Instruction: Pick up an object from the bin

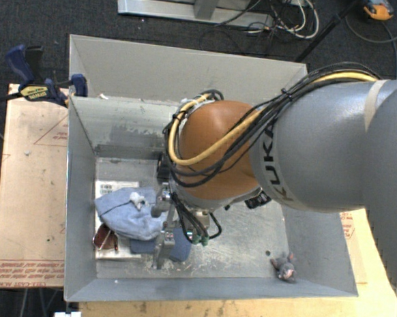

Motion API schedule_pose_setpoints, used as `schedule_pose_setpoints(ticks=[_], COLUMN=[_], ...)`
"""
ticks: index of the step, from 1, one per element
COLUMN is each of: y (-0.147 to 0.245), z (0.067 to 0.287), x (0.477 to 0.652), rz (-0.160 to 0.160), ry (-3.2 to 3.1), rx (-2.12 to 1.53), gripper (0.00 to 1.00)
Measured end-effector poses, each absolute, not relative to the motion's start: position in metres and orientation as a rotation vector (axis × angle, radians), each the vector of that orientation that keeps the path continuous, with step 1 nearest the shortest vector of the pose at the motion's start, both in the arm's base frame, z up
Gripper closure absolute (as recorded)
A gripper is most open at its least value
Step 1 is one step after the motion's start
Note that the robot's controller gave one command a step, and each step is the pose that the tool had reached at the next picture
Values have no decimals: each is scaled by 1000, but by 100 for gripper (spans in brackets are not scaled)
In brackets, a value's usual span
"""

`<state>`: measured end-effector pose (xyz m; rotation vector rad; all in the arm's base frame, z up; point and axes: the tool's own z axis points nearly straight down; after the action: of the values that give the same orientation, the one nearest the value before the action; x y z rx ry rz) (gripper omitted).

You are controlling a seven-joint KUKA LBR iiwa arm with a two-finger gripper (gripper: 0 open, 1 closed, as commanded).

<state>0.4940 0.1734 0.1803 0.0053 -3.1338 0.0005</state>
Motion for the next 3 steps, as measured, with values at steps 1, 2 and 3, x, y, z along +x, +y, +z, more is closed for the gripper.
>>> schedule_pose_setpoints(ticks=[1, 2, 3], y=[173, 166, 177], z=[184, 143, 88], x=[496, 496, 514], rz=[-2, -4, -5], ry=[-3141, -3143, -3147], rx=[1, -129, -222], gripper=[0, 0, 0])
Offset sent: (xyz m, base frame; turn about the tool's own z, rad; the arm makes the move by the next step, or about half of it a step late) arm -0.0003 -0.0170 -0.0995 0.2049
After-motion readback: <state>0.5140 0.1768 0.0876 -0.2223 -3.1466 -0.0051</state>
